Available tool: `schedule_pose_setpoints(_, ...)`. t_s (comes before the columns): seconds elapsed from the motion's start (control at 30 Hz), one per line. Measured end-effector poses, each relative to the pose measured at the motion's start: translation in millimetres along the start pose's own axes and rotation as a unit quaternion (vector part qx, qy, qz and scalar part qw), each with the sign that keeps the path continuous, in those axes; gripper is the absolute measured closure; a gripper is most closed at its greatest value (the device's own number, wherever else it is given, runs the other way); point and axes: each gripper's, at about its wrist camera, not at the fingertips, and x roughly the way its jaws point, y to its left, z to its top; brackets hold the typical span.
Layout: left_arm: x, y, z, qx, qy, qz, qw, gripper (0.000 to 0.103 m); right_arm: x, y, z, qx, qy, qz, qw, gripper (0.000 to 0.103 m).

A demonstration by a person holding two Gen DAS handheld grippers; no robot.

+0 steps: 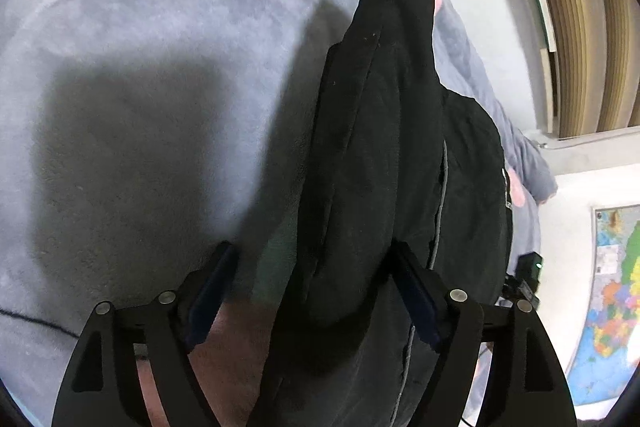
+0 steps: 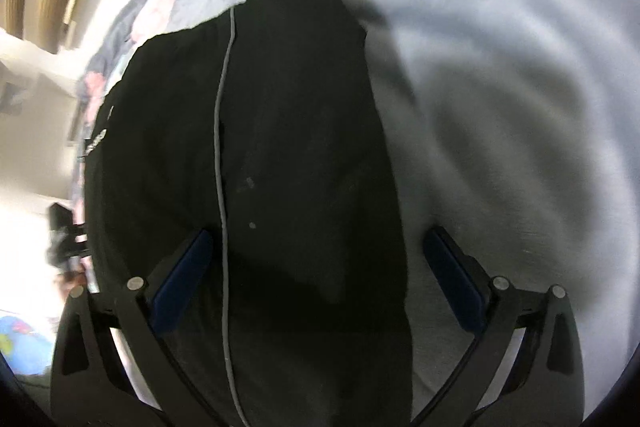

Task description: Fold large clothes

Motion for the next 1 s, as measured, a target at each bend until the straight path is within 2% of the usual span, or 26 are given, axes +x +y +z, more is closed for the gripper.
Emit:
schedule_pose_setpoints(0.07,0.9,-3.7,0.9,-0.012,0.012,-0.017,0.9997,0.023,3.7,2.6,2.6,-0.002,0.016,0.031,0.999,0.0)
schedule_pose_setpoints(0.13,7.0,-16.8,2.4,0.005,0.023,-0.038,0.999,0.023,10.9,10.6,3.6,-0.015,0.033,0.049,0.998,0.0)
schedule_pose_setpoints(0.17,11.5,-23.2,3.1,0.018,0.025,-0.031,0.9991,0.023,16.3,16.3,3.8,-0.024,0.044,0.051,0.997,0.0)
schedule_pose_setpoints(0.23,22.3,-35.4,4.7,0.044,0.024,0.017,0.9986,0.023,23.9,24.5,6.8,-0.032,0.039,0.04,0.998,0.0)
schedule_pose_setpoints(0.37,30.8,-25.6,8.7,0.006,0.017,-0.011,0.9998,0.023,26.9,22.7,6.4,-0.008,0.017,0.069,0.997,0.001)
schedule_pose_setpoints(0.4,29.2,-22.5,6.1,0.0,0.012,-0.016,0.9998,0.032,24.5,26.3,3.4,-0.014,0.009,0.07,0.997,0.009)
schedule_pose_setpoints(0.43,26.4,-25.7,3.1,0.003,0.001,-0.023,0.9997,0.042,17.9,27.6,-2.6,-0.022,0.004,0.071,0.997,0.022)
schedule_pose_setpoints(0.47,21.6,-31.0,-0.6,0.011,-0.013,-0.011,0.9998,0.049,12.4,33.0,-8.4,-0.03,-0.003,0.068,0.997,0.029)
schedule_pose_setpoints(0.5,17.7,-36.6,-4.1,0.018,-0.025,-0.002,0.9995,0.057,6.5,39.9,-11.2,-0.04,-0.009,0.057,0.998,0.042)
schedule_pose_setpoints(0.53,15.2,-41.9,-6.7,0.022,-0.035,0.004,0.9991,0.06,0.6,47.6,-13.8,-0.052,-0.017,0.048,0.997,0.056)
schedule_pose_setpoints(0.6,3.1,-53.3,-16.1,0.033,-0.056,0.003,0.9979,0.068,-14.7,64.0,-22.4,-0.075,-0.034,0.025,0.996,0.065)
schedule_pose_setpoints(0.73,-25.1,-86.1,-34.5,0.064,-0.092,-0.019,0.9936,0.074,-37.4,90.0,-34.4,-0.104,-0.057,0.002,0.993,0.073)
schedule_pose_setpoints(0.9,-68.4,-138.7,-61.8,0.13,-0.122,-0.019,0.9838,0.077,-74.8,131.0,-58.8,-0.146,-0.085,-0.005,0.986,0.075)
schedule_pose_setpoints(1.0,-102.5,-151.3,-77.5,0.149,-0.137,-0.028,0.9788,0.078,-101.8,149.2,-80.0,-0.163,-0.098,-0.006,0.982,0.075)
